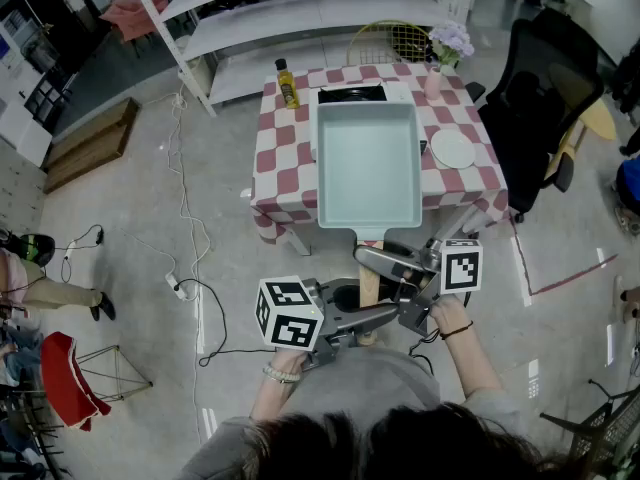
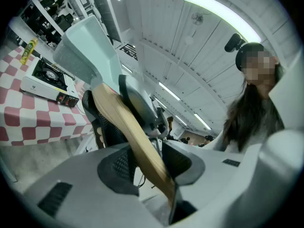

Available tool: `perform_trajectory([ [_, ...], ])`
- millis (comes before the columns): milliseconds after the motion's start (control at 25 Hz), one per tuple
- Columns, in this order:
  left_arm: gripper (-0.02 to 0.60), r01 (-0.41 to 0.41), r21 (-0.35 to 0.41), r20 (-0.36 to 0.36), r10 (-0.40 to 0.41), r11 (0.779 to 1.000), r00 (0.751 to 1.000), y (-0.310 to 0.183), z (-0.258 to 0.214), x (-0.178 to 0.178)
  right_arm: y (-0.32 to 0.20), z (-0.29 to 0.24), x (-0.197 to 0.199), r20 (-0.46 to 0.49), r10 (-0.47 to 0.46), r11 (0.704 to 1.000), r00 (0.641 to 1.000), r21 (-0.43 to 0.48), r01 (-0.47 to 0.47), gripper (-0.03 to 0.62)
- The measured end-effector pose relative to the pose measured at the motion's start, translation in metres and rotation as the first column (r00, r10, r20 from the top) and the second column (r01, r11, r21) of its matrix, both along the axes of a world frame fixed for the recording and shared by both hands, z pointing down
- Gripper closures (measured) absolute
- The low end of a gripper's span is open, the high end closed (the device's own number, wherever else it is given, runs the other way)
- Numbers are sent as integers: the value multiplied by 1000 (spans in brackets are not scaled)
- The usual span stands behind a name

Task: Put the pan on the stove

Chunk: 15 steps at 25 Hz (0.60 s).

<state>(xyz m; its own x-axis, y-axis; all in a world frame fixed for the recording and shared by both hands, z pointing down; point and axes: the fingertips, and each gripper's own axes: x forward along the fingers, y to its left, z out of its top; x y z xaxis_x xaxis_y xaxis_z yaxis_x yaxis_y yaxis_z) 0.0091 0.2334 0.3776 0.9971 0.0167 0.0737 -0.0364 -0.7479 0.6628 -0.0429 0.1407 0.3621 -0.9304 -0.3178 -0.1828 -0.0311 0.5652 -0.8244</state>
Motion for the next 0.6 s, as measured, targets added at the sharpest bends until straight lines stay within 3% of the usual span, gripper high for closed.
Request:
perform_trajectory([
  [320,430,0,3,0,0,1000,1000,0,-2,0,2,-7,-3,23,-10,1000,1000,-6,10,387],
  [600,429,-1,11,-2,1,1000,1000,1,-3,1,1,-3,1,-22,2,1000,1000,3,-2,387],
])
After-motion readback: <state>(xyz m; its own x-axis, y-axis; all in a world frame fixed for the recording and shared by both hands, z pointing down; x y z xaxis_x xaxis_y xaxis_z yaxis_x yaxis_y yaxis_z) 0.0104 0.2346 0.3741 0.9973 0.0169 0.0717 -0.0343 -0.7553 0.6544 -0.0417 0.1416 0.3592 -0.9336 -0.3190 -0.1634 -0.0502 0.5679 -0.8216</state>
